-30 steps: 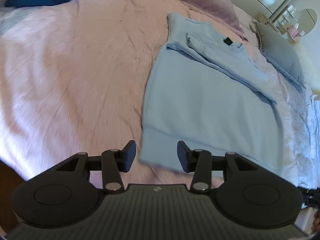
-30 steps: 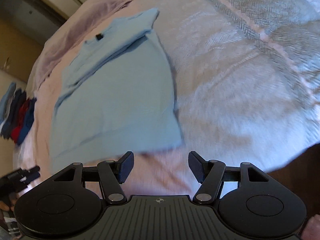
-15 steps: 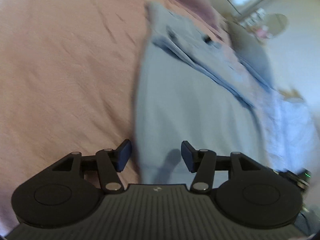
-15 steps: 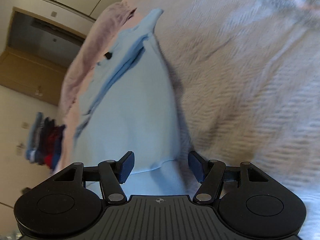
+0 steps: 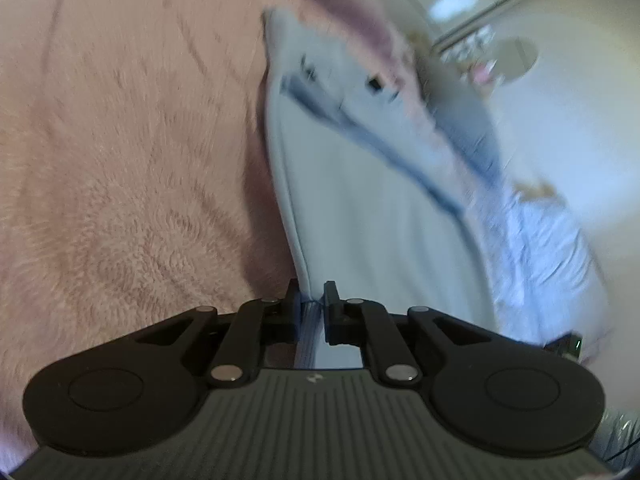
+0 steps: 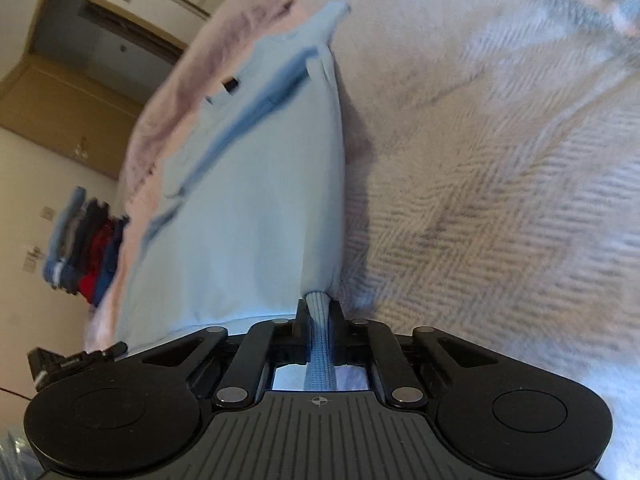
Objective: Fold clothes
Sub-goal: 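Grasp the sweatshirt hem with both grippers, then lift the hem and fold it toward the collar with both grippers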
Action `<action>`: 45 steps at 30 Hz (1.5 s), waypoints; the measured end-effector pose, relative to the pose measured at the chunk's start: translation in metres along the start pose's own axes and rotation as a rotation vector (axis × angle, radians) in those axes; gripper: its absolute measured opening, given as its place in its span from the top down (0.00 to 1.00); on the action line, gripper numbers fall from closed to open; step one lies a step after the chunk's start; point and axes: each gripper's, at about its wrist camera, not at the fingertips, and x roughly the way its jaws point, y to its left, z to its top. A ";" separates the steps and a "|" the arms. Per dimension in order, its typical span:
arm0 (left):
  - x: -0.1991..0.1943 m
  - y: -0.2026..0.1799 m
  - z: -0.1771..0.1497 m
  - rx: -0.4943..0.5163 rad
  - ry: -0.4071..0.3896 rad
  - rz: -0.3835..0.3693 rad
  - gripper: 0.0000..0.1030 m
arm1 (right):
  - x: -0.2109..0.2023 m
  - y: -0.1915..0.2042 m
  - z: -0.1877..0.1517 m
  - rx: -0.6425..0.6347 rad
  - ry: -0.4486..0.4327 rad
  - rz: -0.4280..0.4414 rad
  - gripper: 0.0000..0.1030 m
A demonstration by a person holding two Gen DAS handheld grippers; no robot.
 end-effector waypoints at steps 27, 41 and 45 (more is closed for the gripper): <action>-0.172 -0.063 -0.166 -0.183 -0.155 0.068 0.94 | -0.167 0.036 -0.137 0.211 0.164 0.085 0.95; -0.006 -0.023 0.063 -0.237 -0.138 0.117 0.89 | -0.028 0.060 0.099 0.372 -0.049 0.020 0.86; 0.027 -0.005 0.113 -0.246 -0.120 0.149 0.88 | -0.007 0.042 0.115 0.494 -0.152 -0.030 0.48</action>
